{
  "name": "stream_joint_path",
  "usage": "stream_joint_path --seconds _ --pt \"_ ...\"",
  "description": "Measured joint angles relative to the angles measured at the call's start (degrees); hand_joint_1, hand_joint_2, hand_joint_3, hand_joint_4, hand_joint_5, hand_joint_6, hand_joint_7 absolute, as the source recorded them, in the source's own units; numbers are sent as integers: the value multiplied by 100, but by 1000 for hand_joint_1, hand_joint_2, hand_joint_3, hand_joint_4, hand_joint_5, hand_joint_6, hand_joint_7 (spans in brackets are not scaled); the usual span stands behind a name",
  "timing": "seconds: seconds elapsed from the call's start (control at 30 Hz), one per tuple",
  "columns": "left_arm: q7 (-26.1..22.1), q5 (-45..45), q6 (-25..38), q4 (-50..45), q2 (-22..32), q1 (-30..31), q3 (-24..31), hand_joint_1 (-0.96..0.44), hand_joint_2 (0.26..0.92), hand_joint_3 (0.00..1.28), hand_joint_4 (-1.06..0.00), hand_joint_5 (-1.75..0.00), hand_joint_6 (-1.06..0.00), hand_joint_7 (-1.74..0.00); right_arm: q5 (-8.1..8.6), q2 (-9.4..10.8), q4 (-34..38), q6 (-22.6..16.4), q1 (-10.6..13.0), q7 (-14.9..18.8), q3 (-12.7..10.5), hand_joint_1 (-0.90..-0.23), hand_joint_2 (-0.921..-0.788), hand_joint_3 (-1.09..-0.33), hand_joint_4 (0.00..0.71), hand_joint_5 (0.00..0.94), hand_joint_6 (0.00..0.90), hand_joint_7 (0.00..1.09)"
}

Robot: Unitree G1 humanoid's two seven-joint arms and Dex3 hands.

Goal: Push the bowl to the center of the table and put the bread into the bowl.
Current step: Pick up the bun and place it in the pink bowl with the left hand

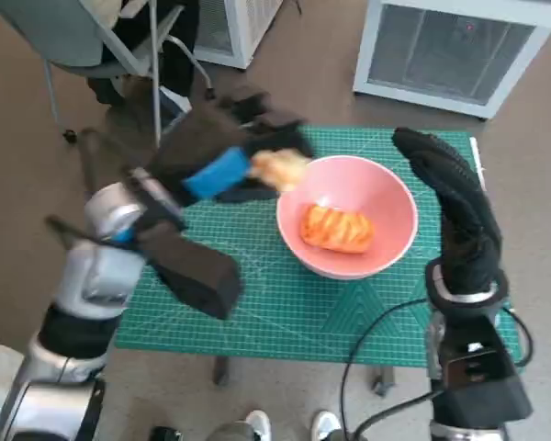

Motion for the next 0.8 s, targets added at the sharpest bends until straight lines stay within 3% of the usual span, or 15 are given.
stream_joint_path --seconds 0.17,0.3,0.33,0.37,0.4,0.47,0.53,0.67,0.8 --pt "80 78 -503 1039 -361 -414 -379 2 920 112 -619 -1207 -593 -1233 76 -5 -19 10 11 14 0 -355 -921 -565 410 35 -1 935" --pt "-13 174 -657 1809 -603 -738 -656 1 921 204 -469 -1306 -538 -1337 80 -5 -64 34 42 25 2 -356 -921 -565 409 36 -1 936" --pt "-60 213 -660 1986 -656 -818 -727 -68 921 233 -408 -1192 -511 -1379 79 -4 -81 47 50 25 1 -357 -921 -564 410 36 -1 936" --pt "-96 247 -658 2142 -705 -894 -795 -167 921 258 -401 -909 -476 -1422 79 -5 -105 58 65 25 -5 -357 -921 -564 410 36 -1 935" --pt "-124 292 -654 2243 -737 -947 -846 -167 921 235 -390 -758 -429 -1279 78 -5 -119 64 73 25 -8 -357 -921 -563 410 36 -1 935" --pt "-201 399 -649 2504 -817 -1071 -977 -188 921 167 -351 -327 -383 -672 74 -5 -157 84 108 24 -20 -361 -921 -561 410 37 -1 933" --pt "-273 452 -645 2700 -880 -1150 -1063 -222 921 137 -289 -135 -331 -332 74 -6 -190 104 143 24 -33 -365 -921 -558 411 37 0 932" --pt "-363 567 -644 3019 -979 -1256 -1223 -263 921 115 -207 -35 -262 -129 75 -6 -286 137 220 23 -65 -369 -921 -550 413 38 9 913" --pt "-416 652 -651 3283 -1030 -1310 -1347 -303 921 111 -130 -7 -253 -71 69 -6 -353 161 299 17 -125 -370 -921 -544 416 37 26 880"
